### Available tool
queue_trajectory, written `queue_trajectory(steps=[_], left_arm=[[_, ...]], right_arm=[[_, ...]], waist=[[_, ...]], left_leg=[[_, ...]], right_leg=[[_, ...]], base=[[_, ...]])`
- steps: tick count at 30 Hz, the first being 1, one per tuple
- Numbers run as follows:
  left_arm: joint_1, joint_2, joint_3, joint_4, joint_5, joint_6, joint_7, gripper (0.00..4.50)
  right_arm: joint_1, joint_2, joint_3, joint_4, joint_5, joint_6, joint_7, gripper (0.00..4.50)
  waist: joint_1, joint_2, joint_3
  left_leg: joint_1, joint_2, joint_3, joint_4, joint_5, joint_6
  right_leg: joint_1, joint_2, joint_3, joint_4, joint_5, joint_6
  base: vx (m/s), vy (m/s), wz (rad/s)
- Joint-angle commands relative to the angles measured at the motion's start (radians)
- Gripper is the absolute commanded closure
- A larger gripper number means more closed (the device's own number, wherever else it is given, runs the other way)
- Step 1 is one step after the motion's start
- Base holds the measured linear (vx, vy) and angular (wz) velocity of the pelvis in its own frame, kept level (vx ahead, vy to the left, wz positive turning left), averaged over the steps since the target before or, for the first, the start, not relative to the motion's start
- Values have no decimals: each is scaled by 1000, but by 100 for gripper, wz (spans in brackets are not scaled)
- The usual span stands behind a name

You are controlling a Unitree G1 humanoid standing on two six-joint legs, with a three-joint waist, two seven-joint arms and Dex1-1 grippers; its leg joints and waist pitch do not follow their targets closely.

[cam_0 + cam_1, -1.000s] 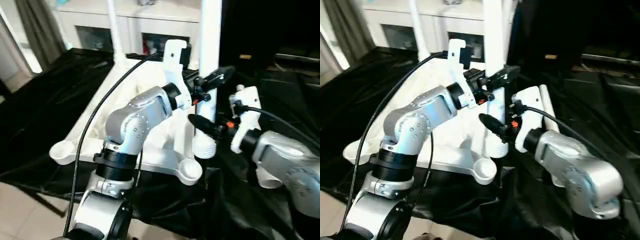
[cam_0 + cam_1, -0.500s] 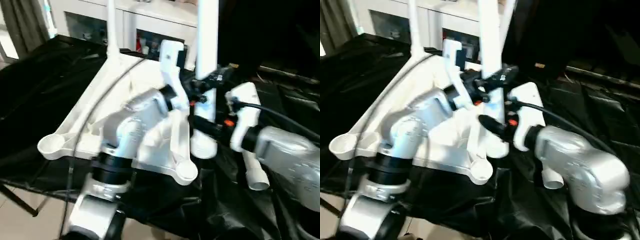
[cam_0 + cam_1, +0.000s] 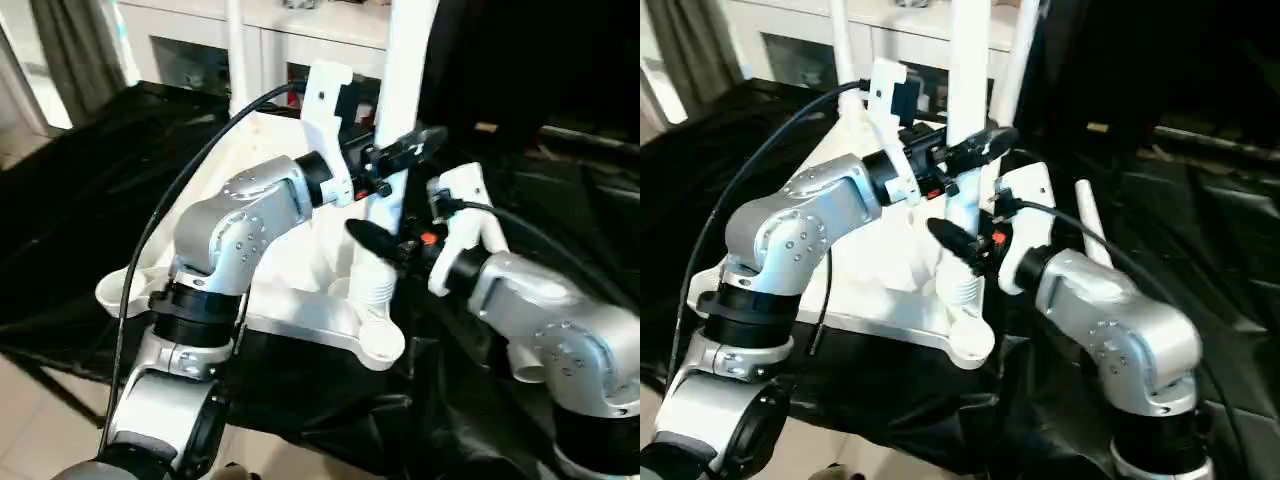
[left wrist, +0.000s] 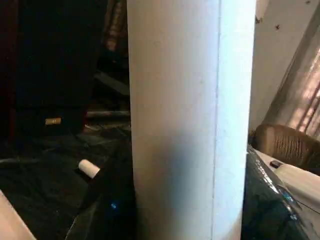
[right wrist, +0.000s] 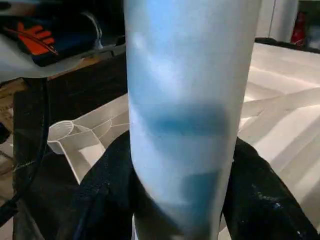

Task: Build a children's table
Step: Pick table leg

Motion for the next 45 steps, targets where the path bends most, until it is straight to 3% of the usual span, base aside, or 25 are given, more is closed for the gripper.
queue_trajectory(steps=[1,4,8,10,13,20,30,36,37,40,45], left_arm=[[-20,19,37,10,6,-33,-8,269],[-27,23,39,20,1,-30,-20,269],[-27,39,38,19,-5,-18,-43,269],[-27,43,37,19,-5,-16,-48,270],[-30,53,47,12,-22,3,-57,270],[-44,57,76,6,-75,57,-76,270],[-45,46,84,-9,-128,106,-99,270],[-48,31,108,-32,-215,175,-131,270],[-43,35,109,-48,-257,203,-171,270],[-31,51,101,-66,-304,233,-242,270],[-27,71,79,-73,-320,245,-320,270]], right_arm=[[8,-15,19,2,-2,2,42,264],[10,-11,-3,19,42,-3,87,194],[14,-41,-9,26,54,-8,124,182],[14,-51,-13,30,57,-15,134,147],[4,-89,-77,46,125,28,193,144],[-29,-171,-137,80,225,103,294,144],[-49,-189,-133,121,285,154,343,144],[-53,-197,-127,125,302,171,356,144],[-53,-202,-132,123,315,182,364,144],[-51,-217,-132,118,335,198,383,144],[-42,-247,-113,100,348,215,430,144]], waist=[[3,16,-71],[3,17,-72],[5,15,-72],[5,16,-73],[6,17,-71],[12,16,-67],[17,11,-65],[21,12,-65],[21,9,-63],[22,11,-62],[21,10,-63]], left_leg=[[25,43,-31,-75,-207,-68],[24,42,-30,-74,-214,-61],[23,42,-29,-73,-200,-48],[23,43,-29,-72,-194,-45],[25,44,-29,-73,-199,-41],[25,43,-28,-71,-200,-30],[22,43,-27,-70,-178,-21],[24,45,-27,-71,-185,-28],[23,44,-26,-71,-185,-27],[23,42,-26,-72,-192,-24],[25,44,-27,-73,-199,-33]], right_leg=[[52,-74,58,-75,-203,-121],[54,-74,58,-75,-194,-129],[56,-74,58,-74,-182,-132],[55,-76,58,-76,-198,-131],[54,-75,57,-76,-206,-137],[53,-75,56,-80,-235,-141],[51,-77,55,-81,-251,-148],[50,-79,55,-83,-272,-146],[49,-78,55,-84,-272,-146],[49,-77,54,-87,-295,-138],[48,-78,55,-89,-313,-123]], base=[[0,0,0],[0,0,0],[0,0,0],[0,0,0],[0,0,0],[0,0,0],[0,0,0],[0,0,0],[0,0,0],[0,0,0],[0,0,0]])
